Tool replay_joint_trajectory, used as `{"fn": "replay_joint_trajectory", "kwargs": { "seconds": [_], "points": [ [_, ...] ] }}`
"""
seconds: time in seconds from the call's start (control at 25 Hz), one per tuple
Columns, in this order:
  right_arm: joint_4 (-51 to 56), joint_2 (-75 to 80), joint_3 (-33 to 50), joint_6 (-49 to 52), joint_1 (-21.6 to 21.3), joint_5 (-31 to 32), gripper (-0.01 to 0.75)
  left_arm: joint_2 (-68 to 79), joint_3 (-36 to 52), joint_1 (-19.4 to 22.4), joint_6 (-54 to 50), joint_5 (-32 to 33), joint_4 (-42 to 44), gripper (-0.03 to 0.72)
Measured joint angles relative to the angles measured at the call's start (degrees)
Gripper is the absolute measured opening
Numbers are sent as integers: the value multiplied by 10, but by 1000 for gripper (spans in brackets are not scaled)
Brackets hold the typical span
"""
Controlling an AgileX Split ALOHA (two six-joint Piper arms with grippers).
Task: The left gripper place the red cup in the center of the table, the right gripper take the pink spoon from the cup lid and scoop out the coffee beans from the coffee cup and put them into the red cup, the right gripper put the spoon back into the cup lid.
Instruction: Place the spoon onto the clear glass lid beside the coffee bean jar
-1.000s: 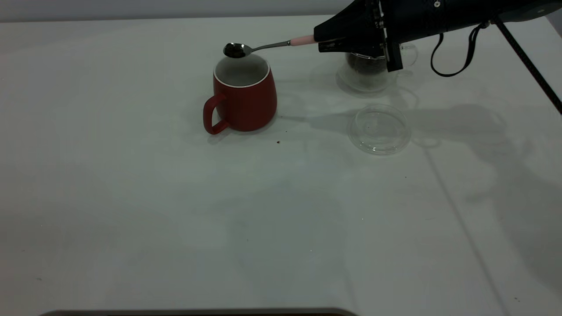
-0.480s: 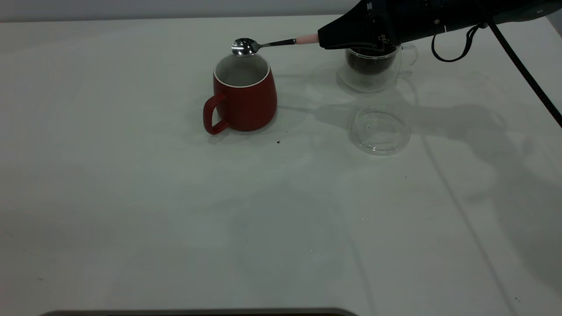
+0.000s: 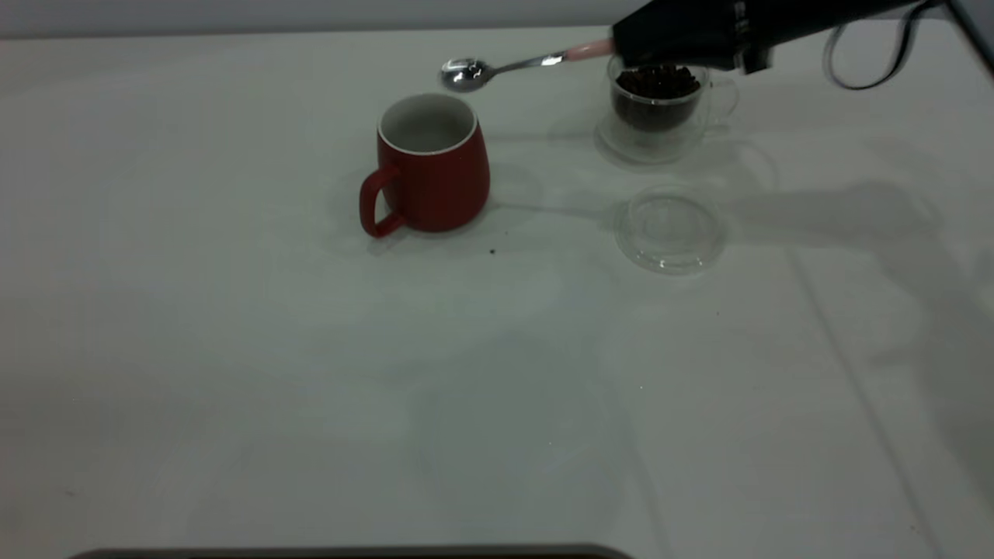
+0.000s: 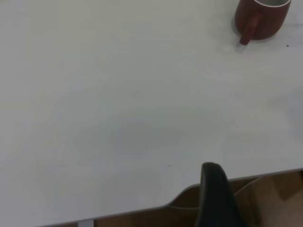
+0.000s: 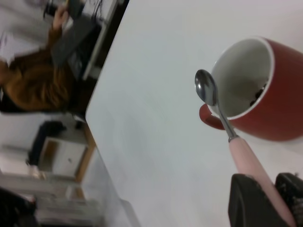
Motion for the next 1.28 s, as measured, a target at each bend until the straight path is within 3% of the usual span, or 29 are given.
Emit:
{"fn": "replay_joint_trajectory", "kwargs": {
  "seconds": [0.4,0.64,0.92,1.28],
  "points": [
    [121,-54,254,-6,-92,-2,114,0,0,0,0,0,0,492],
    [195,-55,362,-48,-136,-62,114,0,0,0,0,0,0,492],
    [210,-27,374,-54,-172,-101,114,0,0,0,0,0,0,492],
    [210,16,332,-59,-176,-112,114,0,0,0,0,0,0,492]
  ]
}}
